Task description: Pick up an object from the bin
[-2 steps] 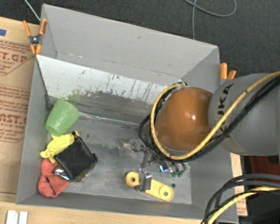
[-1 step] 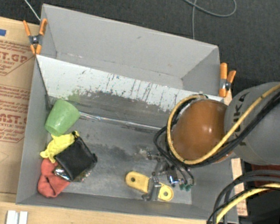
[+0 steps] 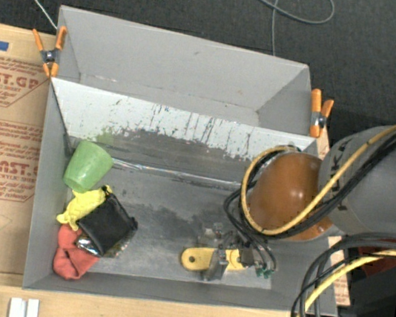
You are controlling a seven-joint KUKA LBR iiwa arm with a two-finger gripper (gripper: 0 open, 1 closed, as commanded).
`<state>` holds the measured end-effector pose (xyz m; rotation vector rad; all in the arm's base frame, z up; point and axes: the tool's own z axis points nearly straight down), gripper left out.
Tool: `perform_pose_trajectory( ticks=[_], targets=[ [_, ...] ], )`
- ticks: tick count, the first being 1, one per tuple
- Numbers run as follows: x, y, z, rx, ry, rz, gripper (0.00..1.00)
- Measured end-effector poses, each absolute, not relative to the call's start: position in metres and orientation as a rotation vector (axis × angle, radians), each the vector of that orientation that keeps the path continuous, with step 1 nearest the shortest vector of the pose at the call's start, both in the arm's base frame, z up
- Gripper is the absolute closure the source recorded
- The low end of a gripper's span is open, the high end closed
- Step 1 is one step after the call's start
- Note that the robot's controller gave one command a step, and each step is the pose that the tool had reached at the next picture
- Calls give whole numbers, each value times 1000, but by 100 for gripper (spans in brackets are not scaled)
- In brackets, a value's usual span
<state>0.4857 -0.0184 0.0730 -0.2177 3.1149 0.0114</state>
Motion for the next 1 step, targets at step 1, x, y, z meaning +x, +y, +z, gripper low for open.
perform_pose_trajectory(
  ticks=[1],
  targets=[
    [486,-18,73,-218,3115,11,100]
  ],
)
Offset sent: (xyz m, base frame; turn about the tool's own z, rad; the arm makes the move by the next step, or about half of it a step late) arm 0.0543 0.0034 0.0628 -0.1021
